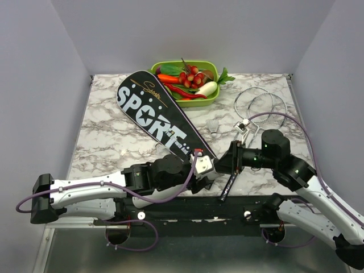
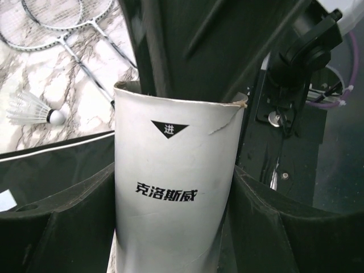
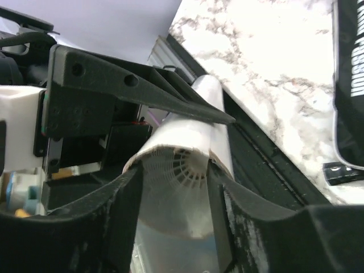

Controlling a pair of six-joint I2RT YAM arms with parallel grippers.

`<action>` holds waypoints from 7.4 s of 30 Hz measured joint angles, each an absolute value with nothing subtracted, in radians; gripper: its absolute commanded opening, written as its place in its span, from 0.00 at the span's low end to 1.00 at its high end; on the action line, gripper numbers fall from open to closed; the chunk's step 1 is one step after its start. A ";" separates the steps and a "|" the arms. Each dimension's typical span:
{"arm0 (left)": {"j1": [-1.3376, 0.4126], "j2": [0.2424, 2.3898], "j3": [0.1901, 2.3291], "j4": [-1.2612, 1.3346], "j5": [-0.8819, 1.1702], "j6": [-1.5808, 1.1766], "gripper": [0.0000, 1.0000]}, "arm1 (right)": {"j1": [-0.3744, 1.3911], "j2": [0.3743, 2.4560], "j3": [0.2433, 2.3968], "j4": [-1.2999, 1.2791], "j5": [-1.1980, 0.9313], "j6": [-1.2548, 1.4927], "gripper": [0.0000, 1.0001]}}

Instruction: Pack up the badminton gear

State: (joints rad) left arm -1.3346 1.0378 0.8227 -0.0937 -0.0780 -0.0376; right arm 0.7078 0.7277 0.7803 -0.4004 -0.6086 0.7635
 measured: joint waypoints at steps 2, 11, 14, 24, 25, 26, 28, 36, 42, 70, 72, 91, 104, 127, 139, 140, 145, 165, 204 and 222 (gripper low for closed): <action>-1.333 1.009 0.805 -0.093 -0.082 -0.035 0.00 | 0.708 0.710 0.811 -0.448 -0.566 0.748 0.66; -1.333 0.902 0.724 -0.012 -0.100 -0.038 0.00 | 0.712 0.720 1.084 -0.687 -0.316 0.643 0.72; -1.333 0.888 0.702 0.010 -0.104 -0.039 0.00 | 0.712 0.797 1.151 -0.722 -0.211 0.598 0.72; -1.333 0.804 0.630 0.043 -0.118 -0.046 0.00 | 0.481 1.266 1.242 -0.659 -0.102 0.392 0.77; -1.332 0.793 0.626 0.044 -0.122 -0.046 0.00 | 0.450 1.314 1.250 -0.645 -0.116 0.371 0.78; -1.332 0.785 0.624 0.044 -0.124 -0.046 0.00 | 0.426 1.361 1.273 -0.646 -0.124 0.344 0.78; -1.332 0.769 0.620 0.043 -0.130 -0.047 0.00 | 0.390 1.459 1.333 -0.635 -0.129 0.297 0.80; -1.331 0.725 0.619 0.020 -0.157 -0.054 0.00 | 0.378 1.786 1.592 -0.608 -0.208 0.181 0.81; -1.331 0.645 0.614 -0.014 -0.166 -0.066 0.00 | 0.377 1.961 1.757 -0.615 -0.238 0.129 0.83; -1.331 0.535 0.603 -0.060 -0.216 -0.076 0.00 | 0.345 2.194 1.828 -0.742 -0.361 0.050 0.84; -1.330 0.535 0.603 -0.060 -0.216 -0.076 0.00 | 0.345 2.183 1.780 -0.743 -0.363 0.050 0.84; -1.330 0.528 0.581 -0.024 -0.199 -0.076 0.00 | 0.345 1.907 1.448 -0.674 -0.329 0.057 0.75; -1.331 0.549 0.580 -0.013 -0.189 -0.076 0.00 | 0.339 1.896 1.344 -0.595 -0.335 0.120 0.01; -1.331 0.774 0.601 0.002 -0.189 -0.052 0.00 | 0.390 1.207 1.220 -0.680 -0.162 0.234 0.00; -1.331 0.920 0.605 0.002 -0.195 -0.029 0.00 | 0.501 0.900 1.164 -0.936 -0.268 0.255 0.01; -1.331 0.920 0.604 0.005 -0.195 -0.028 0.00 | 0.505 0.883 1.148 -0.945 -0.285 0.260 0.01; -1.331 0.926 0.596 0.024 -0.195 -0.025 0.00 | 0.525 0.810 1.079 -0.955 -0.403 0.292 0.01; -1.331 0.922 0.582 0.054 -0.183 -0.024 0.00 | 0.774 0.941 1.021 -0.750 -0.495 0.430 0.01; -1.330 0.741 0.529 0.053 -0.245 -0.031 0.00 | 0.922 0.750 1.087 -0.748 0.026 0.659 0.68; -1.330 0.485 0.659 -0.215 -0.805 -0.118 0.00 | 0.940 1.151 0.798 -0.253 0.097 1.109 0.70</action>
